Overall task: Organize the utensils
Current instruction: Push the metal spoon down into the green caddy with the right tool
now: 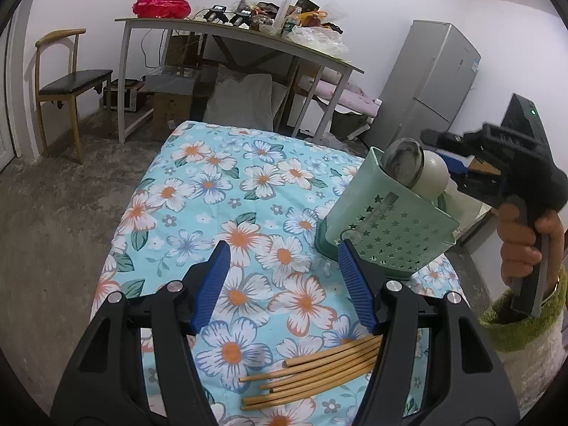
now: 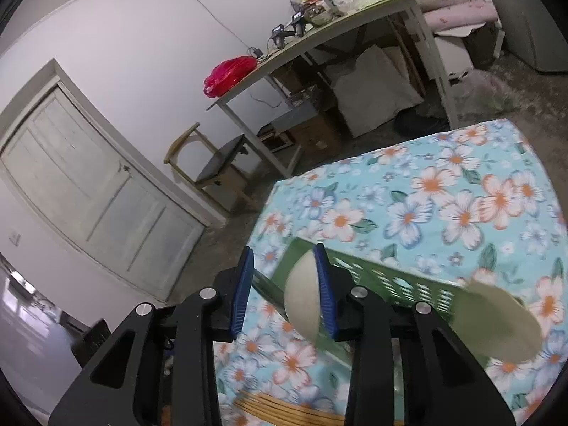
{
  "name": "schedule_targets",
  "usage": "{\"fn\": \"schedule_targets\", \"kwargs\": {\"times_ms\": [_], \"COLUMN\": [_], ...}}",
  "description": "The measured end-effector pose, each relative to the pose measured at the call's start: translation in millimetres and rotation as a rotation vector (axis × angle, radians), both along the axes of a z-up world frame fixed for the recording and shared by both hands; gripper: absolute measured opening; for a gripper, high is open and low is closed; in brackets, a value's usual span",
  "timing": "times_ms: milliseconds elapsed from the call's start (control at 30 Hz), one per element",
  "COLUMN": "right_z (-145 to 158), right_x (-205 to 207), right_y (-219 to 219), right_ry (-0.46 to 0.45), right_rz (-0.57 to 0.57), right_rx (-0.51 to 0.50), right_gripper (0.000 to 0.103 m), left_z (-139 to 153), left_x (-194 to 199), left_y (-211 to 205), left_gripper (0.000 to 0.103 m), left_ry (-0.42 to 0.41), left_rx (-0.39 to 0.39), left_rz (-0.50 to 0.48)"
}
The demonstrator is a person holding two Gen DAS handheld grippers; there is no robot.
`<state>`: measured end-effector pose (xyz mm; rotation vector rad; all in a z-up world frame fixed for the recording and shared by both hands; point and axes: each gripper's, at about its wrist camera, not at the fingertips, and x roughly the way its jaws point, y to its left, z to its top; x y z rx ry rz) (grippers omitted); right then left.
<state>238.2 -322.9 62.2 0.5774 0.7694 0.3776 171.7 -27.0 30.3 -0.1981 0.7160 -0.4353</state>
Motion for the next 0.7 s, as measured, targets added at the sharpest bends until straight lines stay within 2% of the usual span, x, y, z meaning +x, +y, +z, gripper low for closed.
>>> {"fn": "schedule_targets", "kwargs": {"times_ms": [333,500,567,700], "right_z": [-6.6,-14.1,-18.0,-19.8], "right_x": [37.7,43.7,45.3,47.7], "right_y": [21.6,34.7,34.8,28.2], "right_ry": [0.062,0.078,0.094,0.11], "right_rz": [0.074,0.094,0.1,0.106], "right_rx": [0.126,0.147,0.163,0.206], "right_gripper": [0.034,0.035,0.035,0.037], "left_z": [-4.5,-3.4,6.5,24.8], "left_x": [0.1,3.3,6.5,16.0], "left_y": [-0.6,-9.5,-21.7,-58.3], "left_gripper": [0.06,0.061,0.062,0.069], "left_ry": [0.008,0.01,-0.039,-0.149], "left_rx": [-0.001,-0.01,-0.01,-0.023], "left_rz": [-0.002,-0.015,-0.046,-0.185]}}
